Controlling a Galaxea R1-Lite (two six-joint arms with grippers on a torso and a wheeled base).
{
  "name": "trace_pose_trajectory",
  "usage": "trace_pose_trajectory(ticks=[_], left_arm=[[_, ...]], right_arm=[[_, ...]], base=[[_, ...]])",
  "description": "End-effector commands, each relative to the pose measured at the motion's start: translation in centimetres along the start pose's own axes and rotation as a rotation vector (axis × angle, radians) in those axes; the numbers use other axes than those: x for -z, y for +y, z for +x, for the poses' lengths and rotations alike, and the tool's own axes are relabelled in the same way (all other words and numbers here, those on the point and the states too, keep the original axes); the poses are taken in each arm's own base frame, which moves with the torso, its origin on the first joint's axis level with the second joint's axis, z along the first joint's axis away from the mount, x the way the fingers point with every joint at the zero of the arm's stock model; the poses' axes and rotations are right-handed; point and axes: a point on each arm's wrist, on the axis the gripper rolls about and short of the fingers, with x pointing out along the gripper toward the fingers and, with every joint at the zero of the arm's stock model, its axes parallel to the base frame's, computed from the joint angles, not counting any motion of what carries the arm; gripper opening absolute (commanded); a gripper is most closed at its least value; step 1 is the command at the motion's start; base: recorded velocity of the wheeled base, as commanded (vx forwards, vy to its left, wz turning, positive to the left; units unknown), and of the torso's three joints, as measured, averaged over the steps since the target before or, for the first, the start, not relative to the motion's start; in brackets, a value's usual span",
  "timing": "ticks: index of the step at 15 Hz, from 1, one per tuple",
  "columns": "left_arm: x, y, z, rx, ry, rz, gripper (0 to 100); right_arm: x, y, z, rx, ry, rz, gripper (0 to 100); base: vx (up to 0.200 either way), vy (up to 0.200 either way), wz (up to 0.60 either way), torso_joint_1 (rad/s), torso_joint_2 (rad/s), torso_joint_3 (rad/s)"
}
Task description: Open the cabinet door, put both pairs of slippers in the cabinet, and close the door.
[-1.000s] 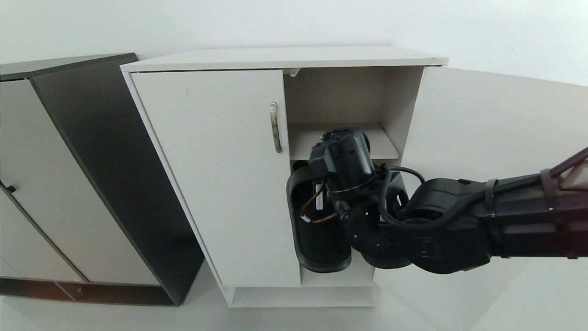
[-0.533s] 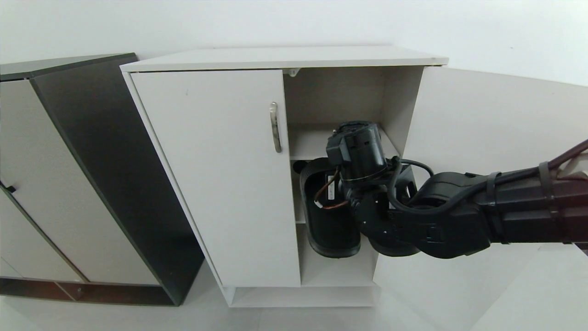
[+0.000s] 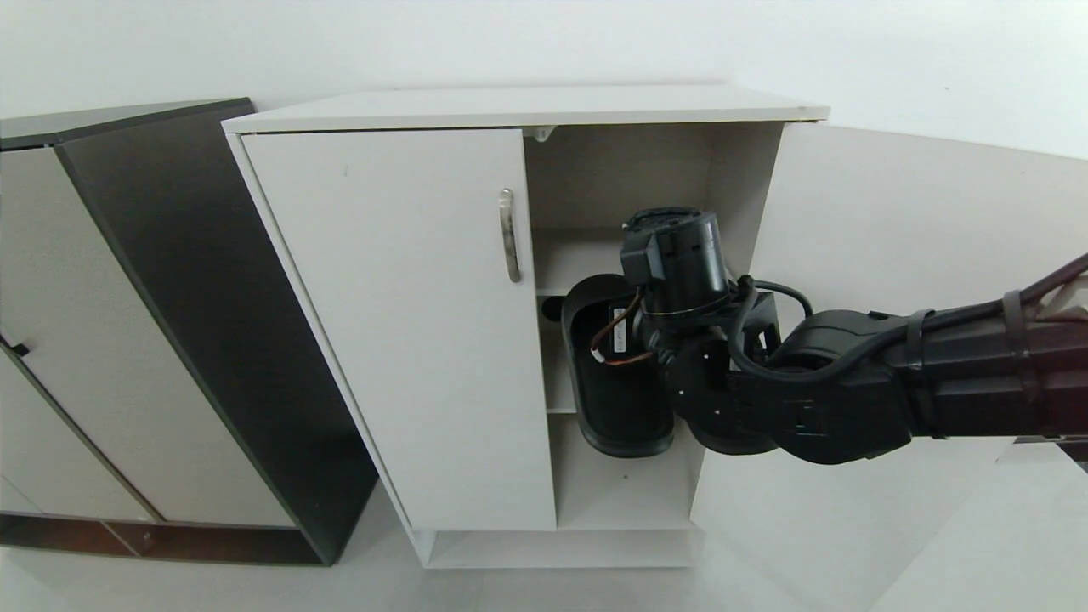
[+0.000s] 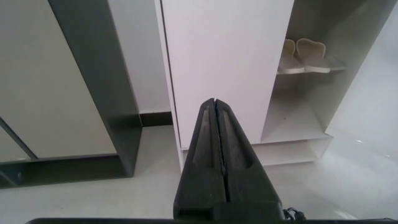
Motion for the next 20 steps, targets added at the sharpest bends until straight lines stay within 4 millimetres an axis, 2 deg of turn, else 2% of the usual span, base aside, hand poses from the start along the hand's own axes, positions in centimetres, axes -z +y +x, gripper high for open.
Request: trace_pose_trajectory(ticks=[1, 8, 13, 20], left_arm=[[0.0, 0.0, 0.0, 0.001, 0.0, -0.001, 0], [0.0, 0.0, 0.0, 0.001, 0.0, -0.001, 0], [0.0, 0.0, 0.0, 0.001, 0.0, -0.001, 0], [0.0, 0.0, 0.0, 0.001, 0.0, -0.004, 0]], right_arm=[[-0.3, 0.0, -0.1, -0.002, -0.009, 0.008, 0], [-0.7, -0.1, 0.1, 0.002, -0.02, 0.011, 0], [-0.3, 0.0, 0.3, 0.004, -0.012, 0.008, 0], [0.8, 0.0, 0.3, 0.001, -0.004, 0.012, 0]], base=[[0.2, 0.0, 0.0, 0.002, 0.0, 0.002], [0.2, 0.0, 0.0, 0.003, 0.0, 0.003], [0.2, 0.0, 0.0, 0.002, 0.0, 0.001], [0.0, 0.0, 0.0, 0.0, 0.0, 0.0]])
